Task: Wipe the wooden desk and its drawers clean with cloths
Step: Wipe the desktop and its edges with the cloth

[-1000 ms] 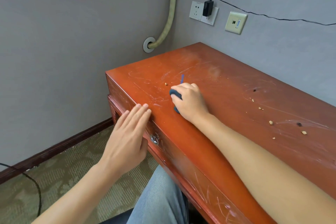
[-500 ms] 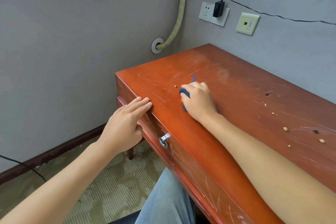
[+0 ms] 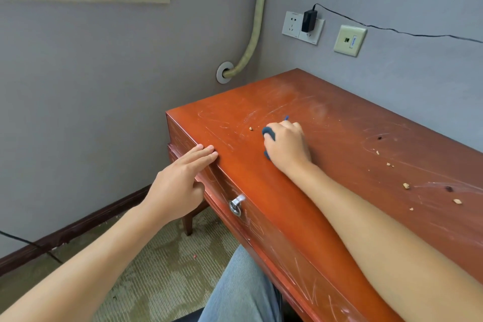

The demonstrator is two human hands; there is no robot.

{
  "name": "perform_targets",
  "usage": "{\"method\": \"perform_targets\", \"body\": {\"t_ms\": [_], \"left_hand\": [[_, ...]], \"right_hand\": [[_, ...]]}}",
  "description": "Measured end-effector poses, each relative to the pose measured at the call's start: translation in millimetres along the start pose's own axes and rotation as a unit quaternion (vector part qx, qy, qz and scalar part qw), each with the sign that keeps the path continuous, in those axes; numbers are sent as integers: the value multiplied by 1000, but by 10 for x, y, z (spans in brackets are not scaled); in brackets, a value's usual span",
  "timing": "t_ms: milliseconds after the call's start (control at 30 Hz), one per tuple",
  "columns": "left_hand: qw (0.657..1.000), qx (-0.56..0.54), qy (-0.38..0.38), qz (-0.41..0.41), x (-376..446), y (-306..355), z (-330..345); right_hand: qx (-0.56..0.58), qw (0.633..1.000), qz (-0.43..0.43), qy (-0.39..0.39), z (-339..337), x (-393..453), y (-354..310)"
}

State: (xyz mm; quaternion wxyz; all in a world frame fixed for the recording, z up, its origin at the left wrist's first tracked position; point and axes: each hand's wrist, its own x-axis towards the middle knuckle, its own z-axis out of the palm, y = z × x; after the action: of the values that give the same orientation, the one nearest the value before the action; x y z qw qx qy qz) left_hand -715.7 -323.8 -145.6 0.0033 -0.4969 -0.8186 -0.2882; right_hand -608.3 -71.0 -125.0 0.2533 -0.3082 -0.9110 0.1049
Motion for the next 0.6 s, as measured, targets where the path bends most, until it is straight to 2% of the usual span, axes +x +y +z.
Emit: {"method": "perform_targets", "body": {"t_ms": [67,167,267,433,600], "left_hand": [[1000,-7,4,-5,3,-9,17],[999,-29,12,-11,-1,-49,47],[998,-67,14,-9,16,-92,89],[981,-181,59,-36,-16,-147,249],[978,-178,100,-37,-50,-125,404]], "right_hand": [[0,999,-31,-9,41,-138,-265],[60,982,-169,-53,-34,-597,-610],[63,967,-236,-70,-95,-843,-647],[63,980,-181,-51,168,-584,-843],[37,994,-101,-23,413,-85,-978]]}}
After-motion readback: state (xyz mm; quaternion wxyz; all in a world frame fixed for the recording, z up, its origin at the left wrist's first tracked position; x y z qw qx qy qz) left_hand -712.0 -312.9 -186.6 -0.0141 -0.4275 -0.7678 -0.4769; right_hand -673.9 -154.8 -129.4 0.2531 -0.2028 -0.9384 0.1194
